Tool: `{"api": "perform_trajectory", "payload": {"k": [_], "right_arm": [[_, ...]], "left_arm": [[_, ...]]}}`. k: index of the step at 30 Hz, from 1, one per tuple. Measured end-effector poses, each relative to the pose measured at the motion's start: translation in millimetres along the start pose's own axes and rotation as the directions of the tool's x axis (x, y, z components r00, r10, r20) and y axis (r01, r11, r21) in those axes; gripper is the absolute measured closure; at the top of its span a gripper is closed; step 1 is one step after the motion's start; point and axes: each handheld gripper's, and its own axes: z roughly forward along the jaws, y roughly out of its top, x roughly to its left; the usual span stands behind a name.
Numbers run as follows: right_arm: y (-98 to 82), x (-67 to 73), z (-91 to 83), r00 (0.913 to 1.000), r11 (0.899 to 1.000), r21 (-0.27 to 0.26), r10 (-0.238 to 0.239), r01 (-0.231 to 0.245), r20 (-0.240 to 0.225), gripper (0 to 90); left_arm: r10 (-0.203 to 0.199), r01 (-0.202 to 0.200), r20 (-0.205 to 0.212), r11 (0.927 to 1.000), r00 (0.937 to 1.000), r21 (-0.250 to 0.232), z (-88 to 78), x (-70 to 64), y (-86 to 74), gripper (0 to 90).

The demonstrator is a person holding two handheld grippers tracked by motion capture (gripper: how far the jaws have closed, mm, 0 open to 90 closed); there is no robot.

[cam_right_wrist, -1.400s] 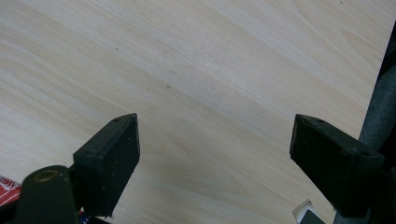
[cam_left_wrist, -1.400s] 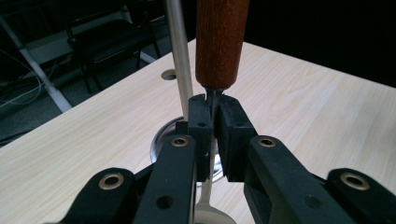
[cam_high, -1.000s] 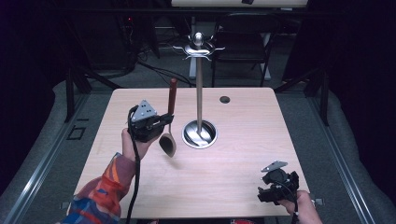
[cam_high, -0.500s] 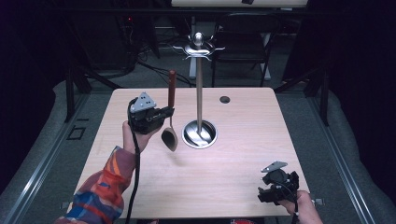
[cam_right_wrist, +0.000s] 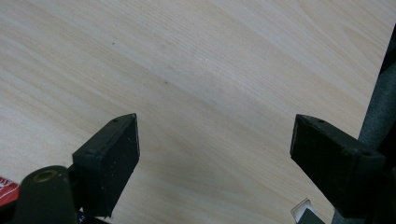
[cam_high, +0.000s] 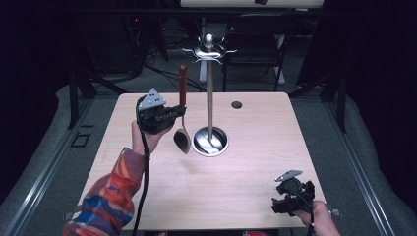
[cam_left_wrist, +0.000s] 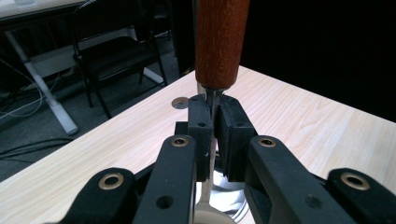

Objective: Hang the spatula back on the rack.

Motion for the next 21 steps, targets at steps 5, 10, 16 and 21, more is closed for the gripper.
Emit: {"api": "perform_trajectory", "payload": {"k": [5,10,16,21], "right_arm": [[0.2,0.5,0.4,1.0,1.0,0.005,0.0,0.0,0.0,15.3],[0.0,0.3,0.8,1.0,1.0,0.008,-0.001,0.001,-0.003,15.3],[0.4,1.0,0.6,1.0,1.0,0.007,-0.003,0.003,0.002,15.3],[0.6,0.3,1.0,1.0,1.0,0.015,-0.001,0.001,0.0,15.3]], "left_arm": [[0.011,-0.011,0.009,0.9999,0.9999,-0.008,3.4,-1.8,3.8,84.7],[0.01,-0.009,0.013,0.9998,0.9999,-0.015,4.1,-0.4,7.3,84.7],[0.007,-0.007,0.015,0.9997,0.9999,-0.025,4.9,1.0,10.6,84.7],[0.006,-0.006,0.019,0.9996,0.9998,-0.029,6.0,1.8,14.0,84.7]]}}
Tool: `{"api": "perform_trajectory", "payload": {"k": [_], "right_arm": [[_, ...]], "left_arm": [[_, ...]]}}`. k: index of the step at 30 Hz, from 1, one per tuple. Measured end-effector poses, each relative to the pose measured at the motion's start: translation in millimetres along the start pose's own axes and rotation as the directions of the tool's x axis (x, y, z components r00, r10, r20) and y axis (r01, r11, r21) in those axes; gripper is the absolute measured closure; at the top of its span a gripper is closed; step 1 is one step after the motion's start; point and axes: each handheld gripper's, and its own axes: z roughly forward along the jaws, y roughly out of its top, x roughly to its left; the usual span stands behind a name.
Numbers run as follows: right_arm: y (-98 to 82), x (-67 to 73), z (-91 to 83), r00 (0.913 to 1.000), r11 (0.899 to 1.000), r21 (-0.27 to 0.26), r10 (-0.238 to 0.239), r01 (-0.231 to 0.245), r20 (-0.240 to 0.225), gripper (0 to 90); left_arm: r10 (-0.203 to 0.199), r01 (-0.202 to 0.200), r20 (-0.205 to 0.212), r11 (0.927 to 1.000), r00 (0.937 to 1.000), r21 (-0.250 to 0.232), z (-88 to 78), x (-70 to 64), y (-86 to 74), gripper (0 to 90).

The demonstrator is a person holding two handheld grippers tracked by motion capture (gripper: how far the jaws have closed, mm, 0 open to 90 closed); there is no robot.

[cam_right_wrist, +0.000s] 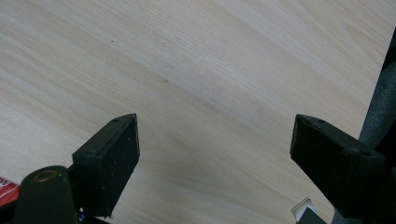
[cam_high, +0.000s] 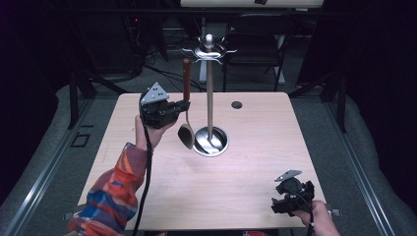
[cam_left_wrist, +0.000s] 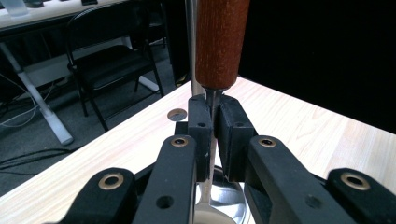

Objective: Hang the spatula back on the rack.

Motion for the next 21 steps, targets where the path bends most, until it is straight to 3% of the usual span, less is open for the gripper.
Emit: {"api": "perform_trajectory", "payload": {"k": [21], "right_arm": [[-0.6,-0.4,-0.8,1.0,1.0,-0.001,0.001,-0.001,0.0,15.3]], "left_arm": [[-0.019,0.018,0.013,0.9997,0.9997,0.014,9.6,0.1,5.8,84.7]]}}
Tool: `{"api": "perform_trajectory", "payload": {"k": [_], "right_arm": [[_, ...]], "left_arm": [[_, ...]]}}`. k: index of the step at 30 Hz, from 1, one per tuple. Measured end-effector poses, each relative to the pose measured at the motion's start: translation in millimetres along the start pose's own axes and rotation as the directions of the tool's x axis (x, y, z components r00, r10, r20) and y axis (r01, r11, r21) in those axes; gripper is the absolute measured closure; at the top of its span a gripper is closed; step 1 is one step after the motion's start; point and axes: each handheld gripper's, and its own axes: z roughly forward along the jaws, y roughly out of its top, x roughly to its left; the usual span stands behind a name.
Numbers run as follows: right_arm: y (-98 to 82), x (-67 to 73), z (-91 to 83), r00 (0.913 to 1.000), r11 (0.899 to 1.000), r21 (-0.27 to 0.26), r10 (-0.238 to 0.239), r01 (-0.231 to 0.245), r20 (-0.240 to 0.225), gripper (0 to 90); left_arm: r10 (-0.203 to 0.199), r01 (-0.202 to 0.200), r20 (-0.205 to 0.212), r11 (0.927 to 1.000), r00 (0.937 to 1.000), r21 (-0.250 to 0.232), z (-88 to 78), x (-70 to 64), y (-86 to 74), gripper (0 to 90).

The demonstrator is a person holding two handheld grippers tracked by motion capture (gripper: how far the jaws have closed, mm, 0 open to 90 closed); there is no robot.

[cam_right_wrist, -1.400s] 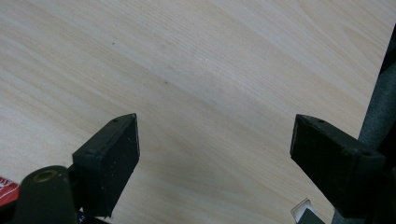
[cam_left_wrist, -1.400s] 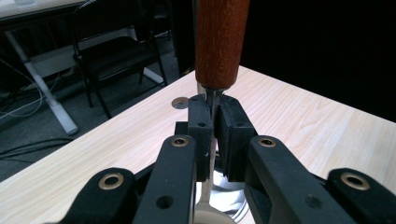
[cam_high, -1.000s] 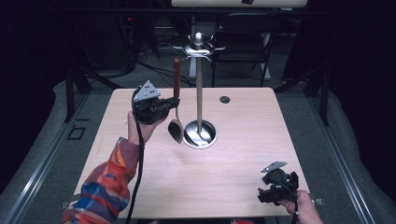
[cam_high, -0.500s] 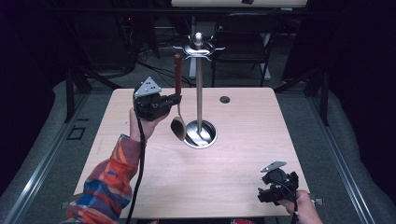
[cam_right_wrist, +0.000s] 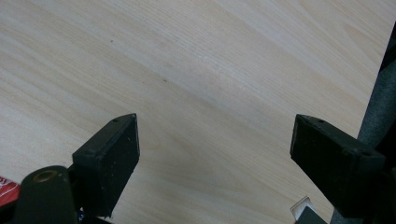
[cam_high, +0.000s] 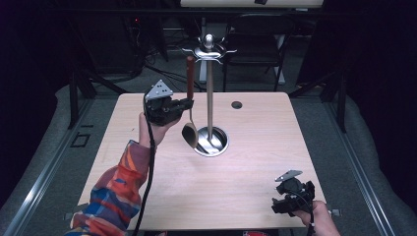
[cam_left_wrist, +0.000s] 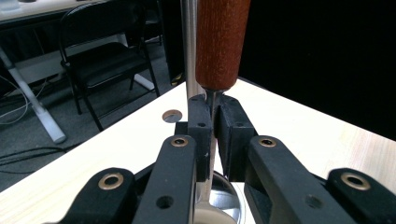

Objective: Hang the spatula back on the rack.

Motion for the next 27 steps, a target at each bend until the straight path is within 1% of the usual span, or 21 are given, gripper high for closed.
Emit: {"api": "perform_trajectory", "payload": {"k": [6,9,14,21,23,25,27], "right_arm": [[-0.1,0.0,0.1,1.0,1.0,-0.002,0.002,-0.002,-0.004,15.3],[-0.2,-0.1,0.0,1.0,1.0,-0.002,0.003,-0.003,-0.001,15.3],[0.0,-0.2,0.0,1.0,1.0,0.003,0.001,-0.001,0.0,15.3],[-0.1,-0.4,0.0,1.0,1.0,0.003,0.001,-0.001,-0.002,15.3],[-0.1,-0.5,0.0,1.0,1.0,0.003,0.002,-0.002,-0.002,15.3],[-0.2,-0.6,-0.1,1.0,1.0,0.003,0.002,-0.002,-0.001,15.3],[-0.3,-0.6,0.0,1.0,1.0,0.002,0.003,-0.003,-0.002,15.3]], "left_arm": [[-0.005,0.005,-0.002,1.0,1.0,-0.003,0.3,0.1,1.7,84.6],[0.001,-0.001,-0.002,1.0,1.0,-0.001,-0.2,0.3,3.3,84.6],[0.011,-0.01,-0.011,0.9998,0.9999,0.019,0.9,0.5,5.7,84.6],[0.007,-0.006,-0.01,0.9998,0.9999,0.021,4.6,-0.5,7.3,84.6],[0.009,-0.009,-0.011,0.9996,0.9999,0.027,4.7,-0.5,7.9,84.6],[0.015,-0.015,-0.022,0.9995,0.9997,0.029,5.6,-1.4,9.0,84.6],[0.014,-0.014,-0.019,0.9993,0.9997,0.034,6.0,-0.8,9.3,84.6]]}}
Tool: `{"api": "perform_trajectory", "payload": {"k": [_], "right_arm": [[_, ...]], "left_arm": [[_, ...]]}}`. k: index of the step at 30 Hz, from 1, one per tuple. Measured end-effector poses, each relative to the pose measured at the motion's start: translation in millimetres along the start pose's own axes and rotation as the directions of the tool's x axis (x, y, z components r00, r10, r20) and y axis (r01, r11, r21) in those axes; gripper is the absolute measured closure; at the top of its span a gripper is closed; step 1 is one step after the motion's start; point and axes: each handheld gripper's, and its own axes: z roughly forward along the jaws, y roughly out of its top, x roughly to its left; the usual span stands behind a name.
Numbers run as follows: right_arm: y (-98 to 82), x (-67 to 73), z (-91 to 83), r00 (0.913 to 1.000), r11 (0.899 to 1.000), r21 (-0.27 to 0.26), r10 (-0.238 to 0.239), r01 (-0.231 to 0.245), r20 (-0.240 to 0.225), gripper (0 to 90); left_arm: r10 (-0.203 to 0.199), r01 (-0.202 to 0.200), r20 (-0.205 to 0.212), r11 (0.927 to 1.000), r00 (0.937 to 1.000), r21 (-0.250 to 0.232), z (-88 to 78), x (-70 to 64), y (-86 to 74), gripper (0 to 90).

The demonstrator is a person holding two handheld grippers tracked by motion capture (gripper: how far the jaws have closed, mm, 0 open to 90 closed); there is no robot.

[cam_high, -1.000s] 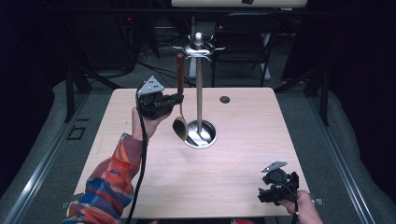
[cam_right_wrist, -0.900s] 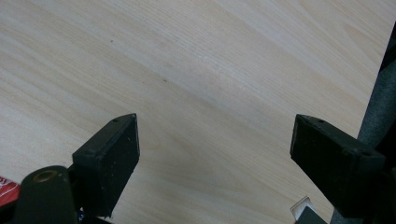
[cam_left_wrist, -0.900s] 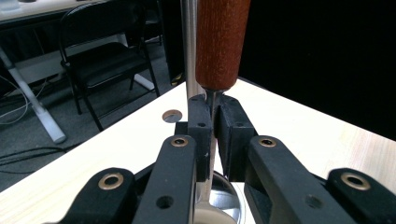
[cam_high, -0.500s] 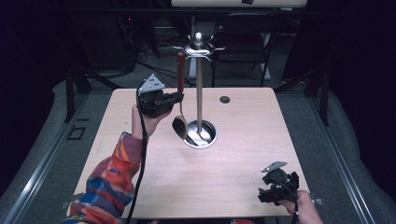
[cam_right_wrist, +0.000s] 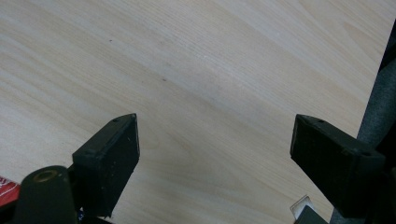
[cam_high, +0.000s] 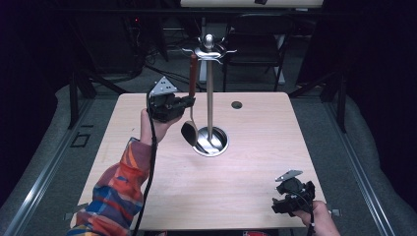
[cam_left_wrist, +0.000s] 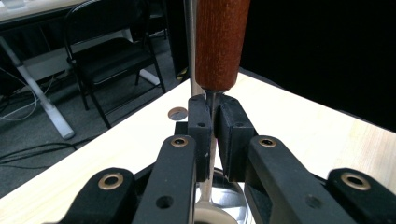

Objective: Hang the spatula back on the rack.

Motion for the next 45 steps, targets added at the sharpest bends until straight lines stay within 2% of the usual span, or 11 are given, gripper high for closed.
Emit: {"api": "perform_trajectory", "payload": {"k": [5,10,19,30,36,41,45], "right_arm": [[0.0,0.0,0.0,1.0,1.0,0.001,-0.001,0.001,0.0,15.3],[0.1,0.0,0.1,1.0,1.0,0.002,0.0,0.0,0.0,15.3],[0.1,0.1,0.2,1.0,1.0,0.003,0.0,0.0,-0.001,15.3],[0.3,-0.1,-0.1,1.0,1.0,0.009,-0.005,0.005,0.0,15.3],[0.2,-0.3,-0.2,1.0,1.0,0.009,-0.003,0.003,0.007,15.3],[0.1,-0.2,-0.2,1.0,1.0,0.008,-0.003,0.003,0.007,15.3],[0.0,-0.1,-0.2,1.0,1.0,0.006,-0.002,0.002,0.004,15.3]], "left_arm": [[-0.003,0.003,-0.006,0.9999,1.0,0.01,1.9,-0.4,0.9,84.6],[0.013,-0.012,-0.04,0.9997,0.9991,0.022,2.4,-2.1,2.3,84.6],[0.019,-0.016,-0.066,0.9989,0.9977,0.044,3.1,-3.8,4.8,84.3],[0.02,-0.017,-0.07,0.9989,0.9974,0.044,7.4,-5.7,7.2,84.1],[0.021,-0.019,-0.078,0.9994,0.9968,0.029,9.8,-7.7,8.3,83.9],[0.032,-0.028,-0.092,0.9987,0.9953,0.042,11.9,-8.1,8.2,83.6],[0.021,-0.019,-0.079,0.9995,0.9966,0.026,13.4,-7.5,6.4,83.4]]}}
